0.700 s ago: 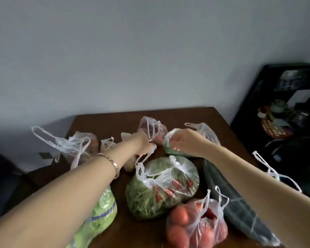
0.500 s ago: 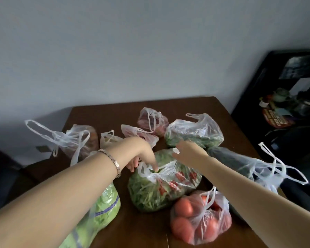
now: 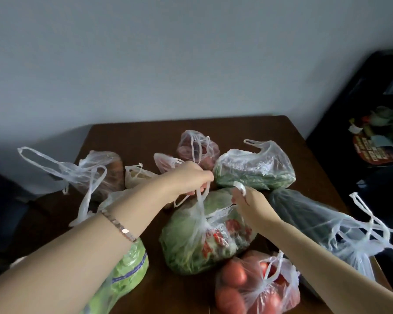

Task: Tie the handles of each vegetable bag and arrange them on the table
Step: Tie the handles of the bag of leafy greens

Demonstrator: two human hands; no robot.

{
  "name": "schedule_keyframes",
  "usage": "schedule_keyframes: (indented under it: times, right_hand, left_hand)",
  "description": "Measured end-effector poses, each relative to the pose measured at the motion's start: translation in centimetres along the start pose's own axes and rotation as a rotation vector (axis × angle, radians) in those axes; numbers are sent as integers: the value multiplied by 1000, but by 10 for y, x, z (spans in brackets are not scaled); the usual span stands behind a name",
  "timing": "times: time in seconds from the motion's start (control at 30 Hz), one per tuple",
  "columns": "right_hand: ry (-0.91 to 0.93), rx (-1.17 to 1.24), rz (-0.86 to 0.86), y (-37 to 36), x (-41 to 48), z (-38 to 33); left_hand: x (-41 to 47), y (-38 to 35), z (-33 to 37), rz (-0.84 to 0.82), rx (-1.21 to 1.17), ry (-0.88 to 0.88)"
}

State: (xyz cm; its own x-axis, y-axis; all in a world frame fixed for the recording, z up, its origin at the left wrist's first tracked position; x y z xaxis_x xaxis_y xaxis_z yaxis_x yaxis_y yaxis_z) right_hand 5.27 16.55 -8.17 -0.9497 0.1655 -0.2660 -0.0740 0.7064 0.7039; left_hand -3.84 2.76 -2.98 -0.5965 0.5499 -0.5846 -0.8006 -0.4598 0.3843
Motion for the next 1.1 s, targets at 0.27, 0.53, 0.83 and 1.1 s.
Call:
schedule_keyframes:
  times: [0.27,0.53,0.83,1.1]
  right_hand:
    - [-93,729,4,18,-9,34]
    - [-276,1056,-113,-1,-7,54]
    - [-205,954,8,-20,-20,39]
    - [5,908,-130,-25,-33,19]
  left_hand:
    - [11,-50,0,289,-436,-228]
    - [20,-94,-8,217,-520,-43]
    - [1,-99,-24,142,-599,-203]
    - [5,-93,-38,-70,-835,23]
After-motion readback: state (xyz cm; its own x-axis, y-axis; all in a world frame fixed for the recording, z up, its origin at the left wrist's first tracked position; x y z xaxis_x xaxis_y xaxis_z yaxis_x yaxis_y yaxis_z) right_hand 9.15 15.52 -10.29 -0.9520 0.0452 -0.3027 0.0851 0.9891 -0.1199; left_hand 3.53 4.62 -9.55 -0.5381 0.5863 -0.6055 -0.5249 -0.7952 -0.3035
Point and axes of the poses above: each hand's wrist, its own x-axis towards the middle knuckle, its own y-axis out of the back of the hand, z = x × y, the point moved 4 cm from there along x, towards the middle knuckle, and after that the axes turned 9 degrees about -z, right-handed, at the moved point
